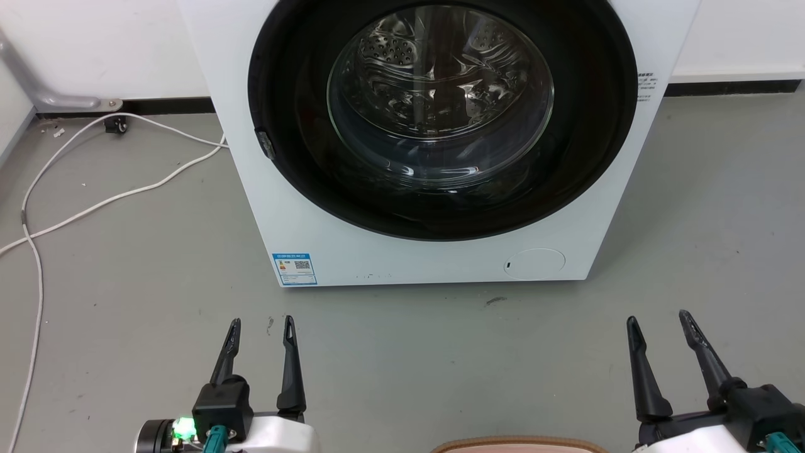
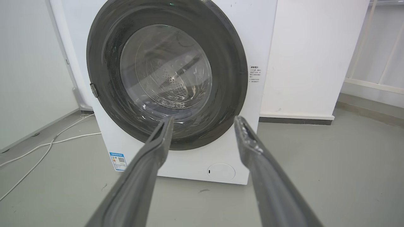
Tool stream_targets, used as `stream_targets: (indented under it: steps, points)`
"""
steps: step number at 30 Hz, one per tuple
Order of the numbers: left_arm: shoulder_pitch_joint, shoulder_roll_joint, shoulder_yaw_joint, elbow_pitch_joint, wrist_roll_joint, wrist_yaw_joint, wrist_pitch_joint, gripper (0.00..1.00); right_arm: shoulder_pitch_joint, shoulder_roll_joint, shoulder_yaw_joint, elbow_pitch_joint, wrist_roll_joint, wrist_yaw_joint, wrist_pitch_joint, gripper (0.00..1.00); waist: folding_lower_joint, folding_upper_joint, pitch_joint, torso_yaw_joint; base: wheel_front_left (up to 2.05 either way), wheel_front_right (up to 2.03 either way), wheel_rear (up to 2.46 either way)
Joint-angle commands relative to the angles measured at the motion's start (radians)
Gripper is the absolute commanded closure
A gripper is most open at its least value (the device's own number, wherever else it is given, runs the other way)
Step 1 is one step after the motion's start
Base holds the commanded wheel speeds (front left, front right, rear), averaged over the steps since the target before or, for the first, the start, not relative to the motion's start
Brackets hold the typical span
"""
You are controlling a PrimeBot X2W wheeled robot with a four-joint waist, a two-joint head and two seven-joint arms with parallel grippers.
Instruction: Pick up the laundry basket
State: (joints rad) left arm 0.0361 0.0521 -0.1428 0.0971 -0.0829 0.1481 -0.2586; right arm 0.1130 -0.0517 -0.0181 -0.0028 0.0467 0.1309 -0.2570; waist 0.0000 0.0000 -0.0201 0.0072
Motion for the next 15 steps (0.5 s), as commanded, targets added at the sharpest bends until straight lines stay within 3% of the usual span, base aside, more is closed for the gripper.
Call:
stream_targets:
  steps: [1,15]
  points:
    - [0.008,-0.001,0.001,0.000,0.014,-0.003,-0.006,0.00,0.014,0.003,-0.001,0.000,-0.002,0.000,-0.008,0.00,0.0000,0.0000,0.000,0.000,0.00,0.00,0.00]
    - [0.008,-0.002,0.002,0.026,-0.017,-0.021,-0.007,0.00,0.010,0.003,0.001,0.032,0.041,0.000,-0.008,0.00,0.0000,0.0000,0.004,-0.004,0.00,0.00,0.00]
